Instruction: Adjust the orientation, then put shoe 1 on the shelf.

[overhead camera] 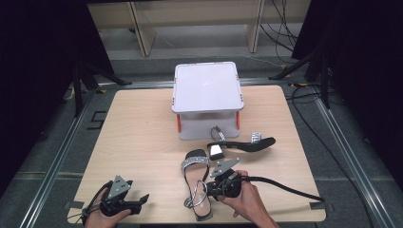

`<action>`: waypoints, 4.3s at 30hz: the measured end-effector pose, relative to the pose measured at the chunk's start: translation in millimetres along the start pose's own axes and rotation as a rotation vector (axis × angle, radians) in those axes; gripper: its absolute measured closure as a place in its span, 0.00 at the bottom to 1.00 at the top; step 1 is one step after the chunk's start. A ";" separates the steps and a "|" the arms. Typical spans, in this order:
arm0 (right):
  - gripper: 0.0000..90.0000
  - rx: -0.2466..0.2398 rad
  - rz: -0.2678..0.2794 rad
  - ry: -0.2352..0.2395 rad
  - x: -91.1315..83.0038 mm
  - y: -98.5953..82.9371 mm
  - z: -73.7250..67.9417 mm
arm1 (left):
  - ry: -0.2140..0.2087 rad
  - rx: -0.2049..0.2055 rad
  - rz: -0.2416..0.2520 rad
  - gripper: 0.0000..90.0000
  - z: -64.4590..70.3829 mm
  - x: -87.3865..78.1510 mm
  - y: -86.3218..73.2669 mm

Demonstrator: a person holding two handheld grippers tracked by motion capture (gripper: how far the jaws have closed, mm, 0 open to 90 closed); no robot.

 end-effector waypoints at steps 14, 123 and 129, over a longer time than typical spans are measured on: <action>0.91 -0.005 -0.055 0.012 -7.0 -1.6 2.6 | 0.009 0.013 -0.010 0.22 -0.6 1.2 0.6; 0.98 0.048 0.099 -0.400 -165.0 368.4 173.3 | -0.032 -0.031 0.033 0.22 5.7 -6.8 3.5; 0.98 0.073 0.112 -0.413 -157.1 366.9 193.7 | -0.028 -0.026 0.029 0.22 4.1 -7.6 2.6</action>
Point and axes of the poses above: each handheld gripper's, and its own axes: x roughly forward along the jaws, y roughly out of its top, z roughly to its right, the point moved 10 cm from there along x, roughly forward along the jaws, and after that the axes turned 8 degrees about y, right-handed, at the moved point
